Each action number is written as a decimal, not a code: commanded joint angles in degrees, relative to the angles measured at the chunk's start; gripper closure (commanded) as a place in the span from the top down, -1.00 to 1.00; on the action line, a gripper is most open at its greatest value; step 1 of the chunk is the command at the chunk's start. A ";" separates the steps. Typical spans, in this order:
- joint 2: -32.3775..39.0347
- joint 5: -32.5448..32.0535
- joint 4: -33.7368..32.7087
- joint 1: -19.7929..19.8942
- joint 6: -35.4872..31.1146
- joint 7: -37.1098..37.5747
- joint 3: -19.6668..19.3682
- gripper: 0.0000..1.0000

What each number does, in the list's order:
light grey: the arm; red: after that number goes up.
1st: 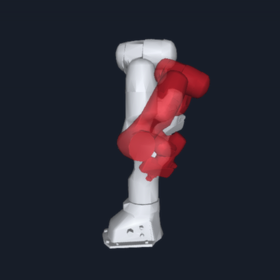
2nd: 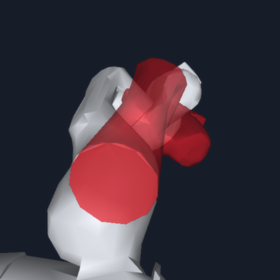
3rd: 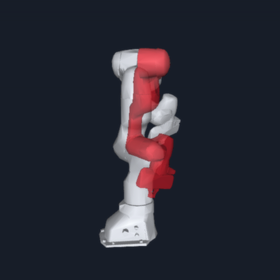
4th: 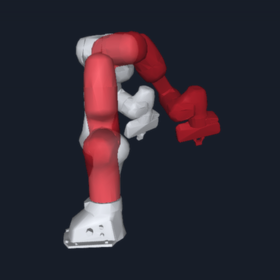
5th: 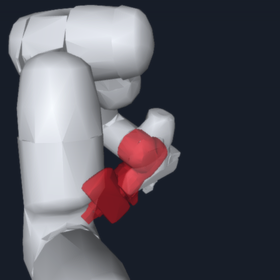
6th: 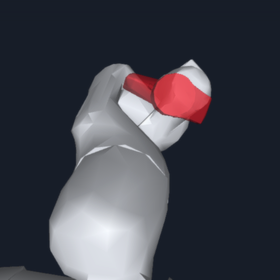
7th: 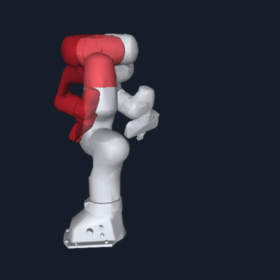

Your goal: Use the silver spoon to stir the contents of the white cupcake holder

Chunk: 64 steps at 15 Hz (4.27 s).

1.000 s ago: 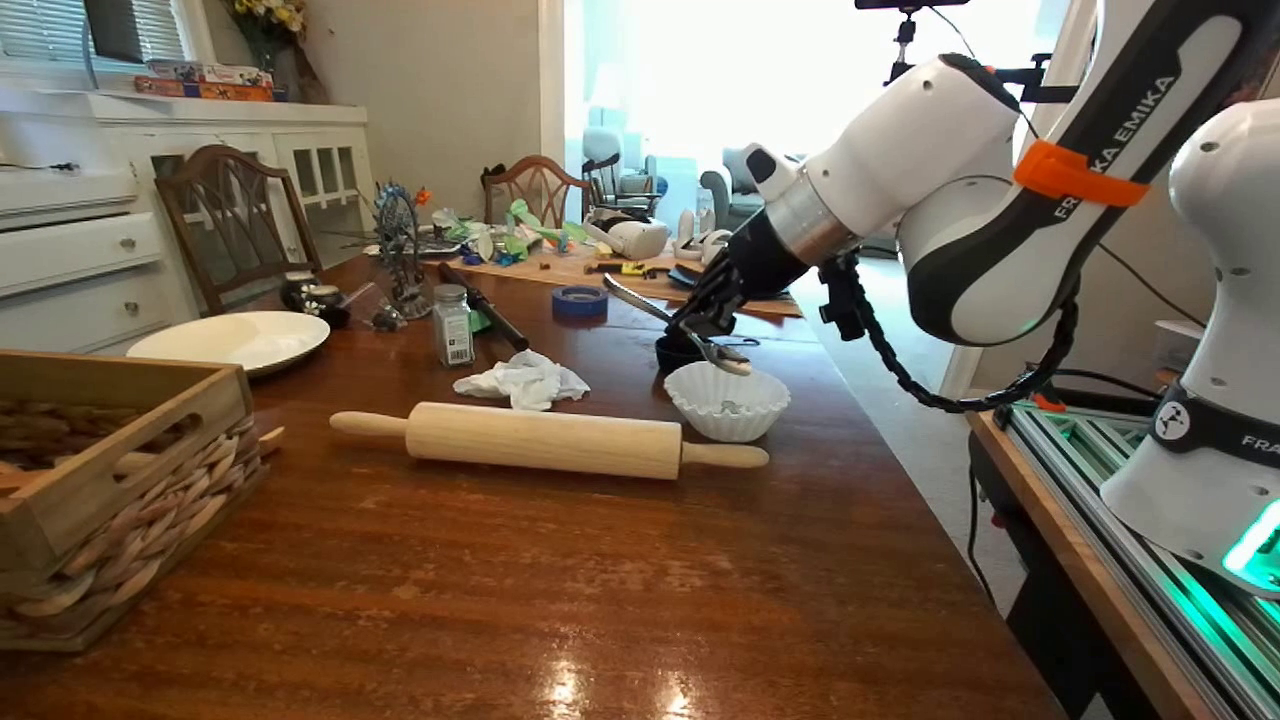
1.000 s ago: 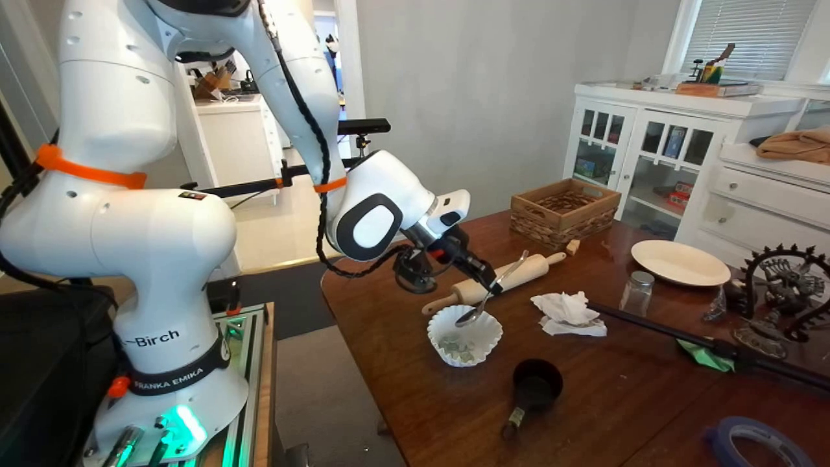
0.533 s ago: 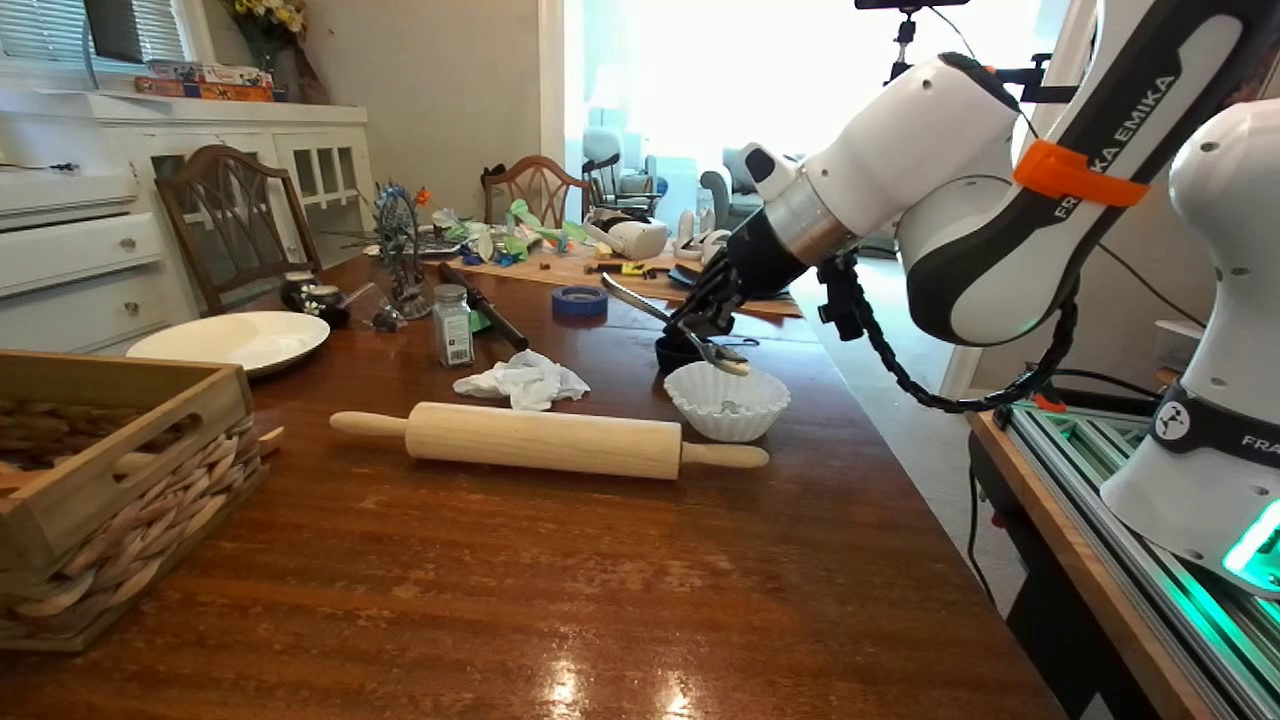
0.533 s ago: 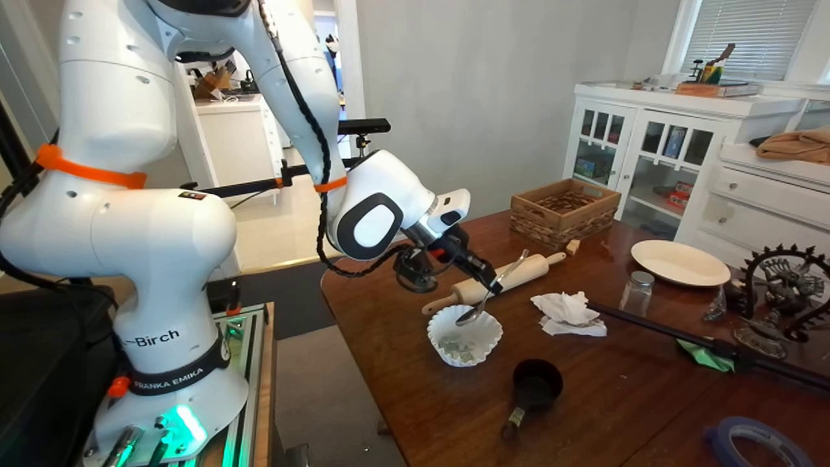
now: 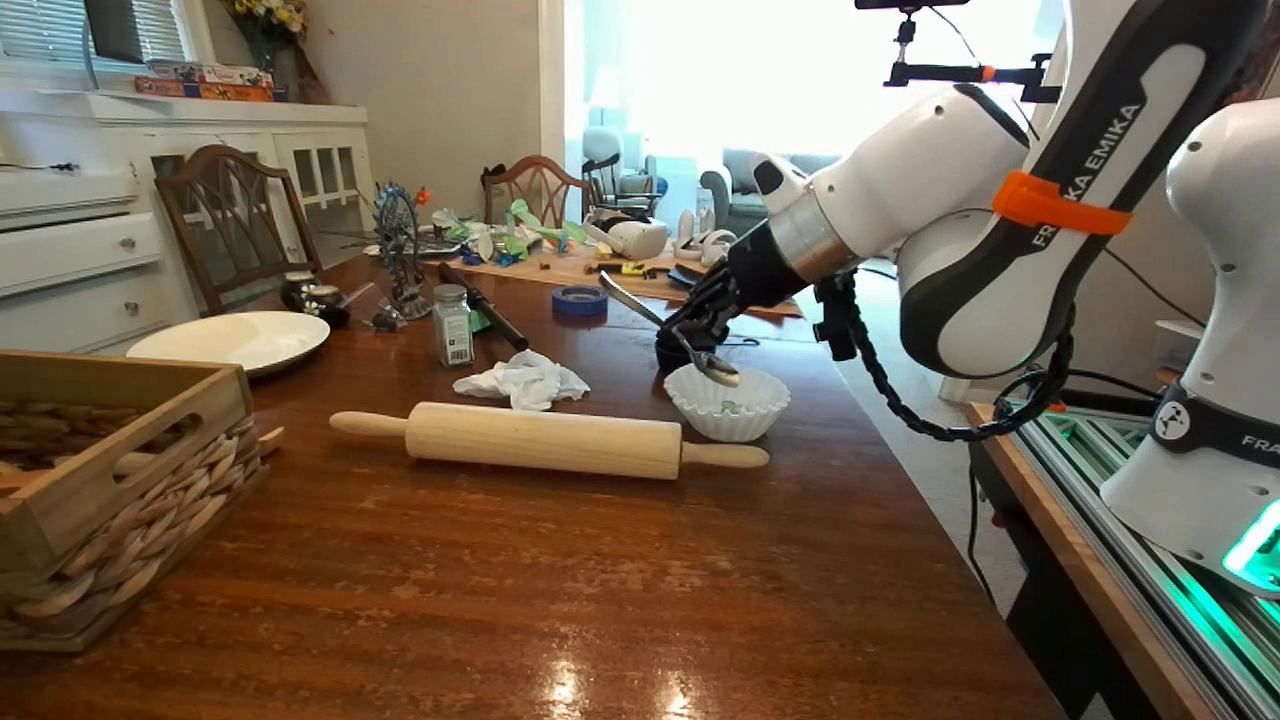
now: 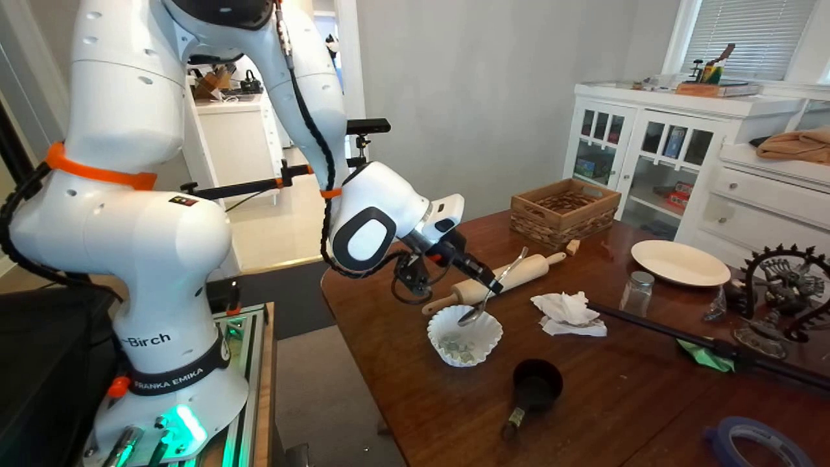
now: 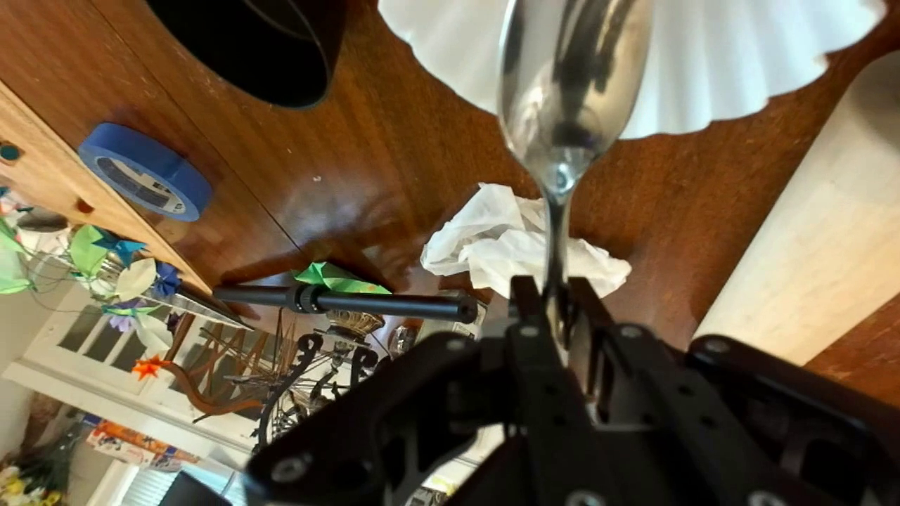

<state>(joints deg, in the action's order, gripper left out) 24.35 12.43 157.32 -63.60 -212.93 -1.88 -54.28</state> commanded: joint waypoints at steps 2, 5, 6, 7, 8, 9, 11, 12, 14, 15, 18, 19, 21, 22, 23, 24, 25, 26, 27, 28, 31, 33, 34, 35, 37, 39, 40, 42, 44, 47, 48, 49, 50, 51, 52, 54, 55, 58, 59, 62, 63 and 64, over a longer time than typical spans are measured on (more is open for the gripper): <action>0.30 5.28 -0.36 12.27 -5.85 -3.55 11.58 -0.93; 0.24 6.63 -0.40 21.39 -8.27 -4.49 19.85 -0.93; 0.33 6.81 -0.42 24.60 -8.72 -4.86 22.75 -0.93; 0.73 7.42 -0.43 27.44 -9.33 -5.29 25.59 -0.93; 1.07 7.88 -0.58 30.39 -10.00 -5.93 28.29 -0.93; 1.54 8.47 -1.02 33.26 -10.51 -6.67 31.11 -0.93; 1.74 9.95 -1.62 37.26 -11.19 -8.67 35.18 -0.93; 2.02 11.00 -1.97 38.59 -11.74 -9.71 36.82 -0.93; 2.28 12.47 -2.51 40.54 -12.43 -11.74 38.82 -0.93; 2.26 13.01 -2.67 41.38 -12.77 -12.47 39.54 -0.93; 2.31 15.17 -3.37 42.67 -14.11 -14.89 40.54 -0.93; 2.62 15.80 -3.94 43.01 -14.82 -15.34 40.87 -0.93; 3.19 15.82 -5.27 43.62 -15.93 -16.24 41.75 -0.93; 3.44 15.68 -5.91 43.83 -16.27 -16.58 42.23 -0.93; 3.91 15.33 -6.71 44.04 -17.12 -16.50 42.85 -0.93; 4.56 15.87 -7.53 43.91 -18.30 -16.80 43.21 -0.93; 5.08 15.83 -8.30 44.02 -19.32 -16.70 43.75 -0.93; 5.43 15.28 -8.86 44.34 -19.61 -16.34 44.44 -0.93; 5.73 14.19 -9.22 44.77 -19.86 -15.74 45.30 -0.93; 5.81 13.18 -9.39 45.21 -19.54 -15.00 46.17 -0.93; 4.40 7.84 -8.23 47.44 -17.74 -10.90 49.93 -0.93; 3.29 3.81 -6.88 49.09 -16.54 -7.90 52.36 -0.93; 2.72 2.16 -6.00 49.84 -15.79 -6.69 53.25 -0.93; 2.08 0.80 -4.98 50.63 -15.01 -5.52 53.98 -0.93; 0.81 -0.89 -2.73 52.04 -13.41 -3.87 54.83 -0.93; -0.30 -0.97 -0.75 52.93 -12.56 -3.24 54.75 -0.93; -0.83 -0.19 -0.01 53.08 -12.40 -3.47 54.35 -0.93; -1.96 0.48 1.08 53.56 -12.05 -4.16 53.68 -0.93; -2.20 2.49 1.15 53.14 -12.79 -6.36 52.39 -0.93; -1.83 6.42 -0.18 51.80 -13.13 -11.00 49.93 -0.93; -1.96 6.87 -0.25 51.87 -13.09 -11.73 49.60 -0.93; -1.67 7.83 -0.71 51.59 -13.24 -12.99 49.12 -0.93; -1.37 8.33 -1.21 51.47 -13.33 -14.05 48.75 -0.93; -0.89 8.48 -1.79 51.41 -14.00 -14.82 48.54 -0.93; -0.61 8.87 -2.25 51.18 -14.27 -15.65 48.33 -0.93; 0.21 9.59 -3.36 50.86 -15.50 -16.18 48.40 -0.93; 0.36 9.63 -3.75 50.82 -15.60 -16.04 48.62 -0.93; 0.86 7.99 -4.82 51.02 -16.24 -14.44 49.73 -0.93; 0.87 6.91 -4.94 51.22 -16.07 -13.77 50.34 -0.93; -0.20 2.03 -3.81 52.54 -14.35 -10.86 52.54 -0.93; -0.66 -0.08 -3.12 53.11 -13.79 -9.44 53.33 -0.93; -1.10 -1.87 -2.44 53.55 -13.27 -8.23 53.95 -0.93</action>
<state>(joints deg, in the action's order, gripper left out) 24.27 15.71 153.10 -11.94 -227.64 -13.95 -2.28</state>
